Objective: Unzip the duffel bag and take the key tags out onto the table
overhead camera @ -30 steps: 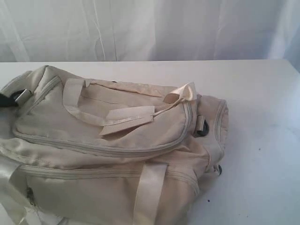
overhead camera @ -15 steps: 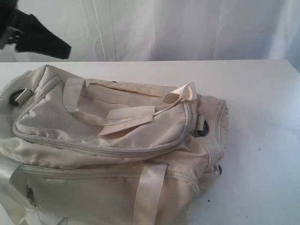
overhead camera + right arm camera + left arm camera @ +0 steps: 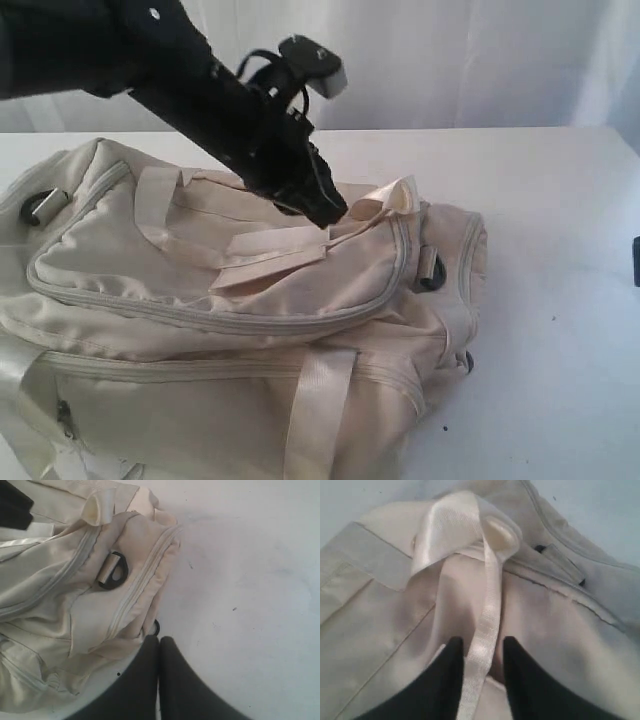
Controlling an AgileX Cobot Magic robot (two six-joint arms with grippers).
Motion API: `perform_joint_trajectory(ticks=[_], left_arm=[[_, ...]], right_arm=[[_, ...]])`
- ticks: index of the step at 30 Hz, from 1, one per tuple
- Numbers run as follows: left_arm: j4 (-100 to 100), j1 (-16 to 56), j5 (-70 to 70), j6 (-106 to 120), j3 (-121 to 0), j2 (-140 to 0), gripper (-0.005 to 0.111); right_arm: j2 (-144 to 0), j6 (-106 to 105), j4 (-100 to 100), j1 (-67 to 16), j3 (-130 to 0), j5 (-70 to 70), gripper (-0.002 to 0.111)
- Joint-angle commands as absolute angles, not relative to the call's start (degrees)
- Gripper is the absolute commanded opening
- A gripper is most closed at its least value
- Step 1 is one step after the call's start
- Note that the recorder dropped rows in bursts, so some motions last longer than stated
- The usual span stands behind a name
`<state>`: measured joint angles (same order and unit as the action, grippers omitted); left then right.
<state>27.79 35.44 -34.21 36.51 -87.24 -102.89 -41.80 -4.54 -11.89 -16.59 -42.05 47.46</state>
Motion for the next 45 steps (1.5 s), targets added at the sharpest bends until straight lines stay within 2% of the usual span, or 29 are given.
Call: perform_joint_trajectory(ticks=[1, 3, 8, 10, 15, 16, 35, 45], left_arm=[[28.4, 36.8, -34.7, 36.0, -88.0, -106.6, 0.067], [28.5, 37.3, -33.8, 36.0, -88.0, -108.1, 0.073], [28.6, 37.3, -29.0, 34.9, -88.0, -110.8, 0.065], [28.6, 37.3, -27.4, 34.5, -88.0, -111.3, 0.054], [28.6, 37.3, -27.0, 34.5, -88.0, -110.0, 0.006], [28.5, 37.3, -26.9, 34.5, -88.0, -109.5, 0.0], [25.2, 37.3, -19.0, 34.9, -88.0, -90.3, 0.0], [22.0, 37.3, -24.7, 35.0, -88.0, -84.3, 0.0]], right_arm=[[-41.8, -5.3, -12.3, -16.7, -42.2, 46.7, 0.0], [-41.8, -5.3, -13.1, -16.7, -41.7, 46.7, 0.0], [-41.8, -5.3, -13.2, -16.7, -41.4, 46.6, 0.0], [-41.8, -5.3, -13.2, -16.7, -41.4, 46.4, 0.0], [-41.8, -5.3, -13.4, -16.7, -41.3, 46.2, 0.0], [-41.8, -5.3, -13.4, -16.7, -41.3, 46.2, 0.0], [-42.5, -5.3, -13.8, -16.7, -40.3, 42.8, 0.0], [-47.8, -13.3, -28.9, -16.7, -39.1, 34.9, 0.0]])
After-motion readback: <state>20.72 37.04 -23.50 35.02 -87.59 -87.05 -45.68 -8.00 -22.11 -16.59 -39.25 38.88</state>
